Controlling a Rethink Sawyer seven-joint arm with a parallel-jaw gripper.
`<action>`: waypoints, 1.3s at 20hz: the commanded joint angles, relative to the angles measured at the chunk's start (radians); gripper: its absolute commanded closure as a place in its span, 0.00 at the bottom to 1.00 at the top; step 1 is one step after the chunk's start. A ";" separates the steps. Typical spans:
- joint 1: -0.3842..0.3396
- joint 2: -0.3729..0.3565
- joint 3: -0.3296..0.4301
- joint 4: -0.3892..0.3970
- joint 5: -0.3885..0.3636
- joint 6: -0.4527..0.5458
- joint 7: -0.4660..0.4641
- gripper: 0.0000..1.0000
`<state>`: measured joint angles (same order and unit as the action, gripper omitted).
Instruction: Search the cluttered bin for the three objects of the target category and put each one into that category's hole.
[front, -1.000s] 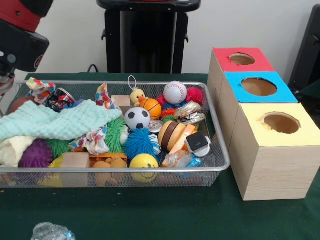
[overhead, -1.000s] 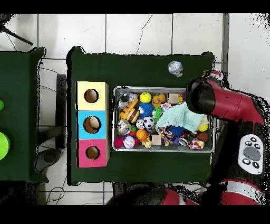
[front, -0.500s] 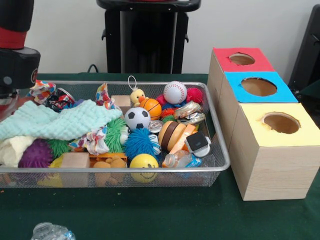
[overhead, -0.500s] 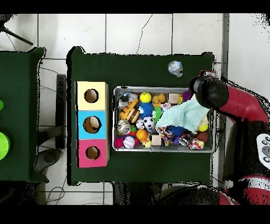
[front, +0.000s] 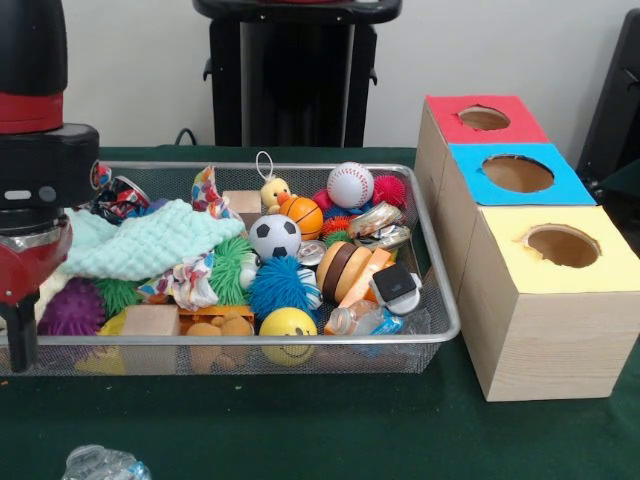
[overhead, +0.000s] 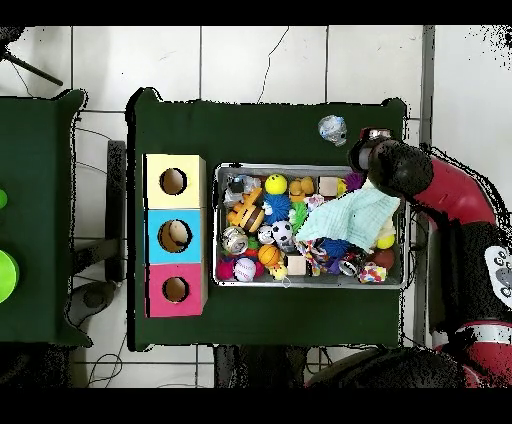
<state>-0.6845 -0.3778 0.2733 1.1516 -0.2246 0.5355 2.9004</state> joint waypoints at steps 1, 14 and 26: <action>-0.051 0.034 0.228 0.027 -0.024 0.110 -0.415 1.00; -0.060 0.144 0.288 -0.123 -0.059 0.073 -0.534 1.00; -0.070 0.171 0.309 -0.190 -0.070 0.108 -0.621 1.00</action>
<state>-0.7357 -0.2373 0.5181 1.0092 -0.2393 0.5357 2.5960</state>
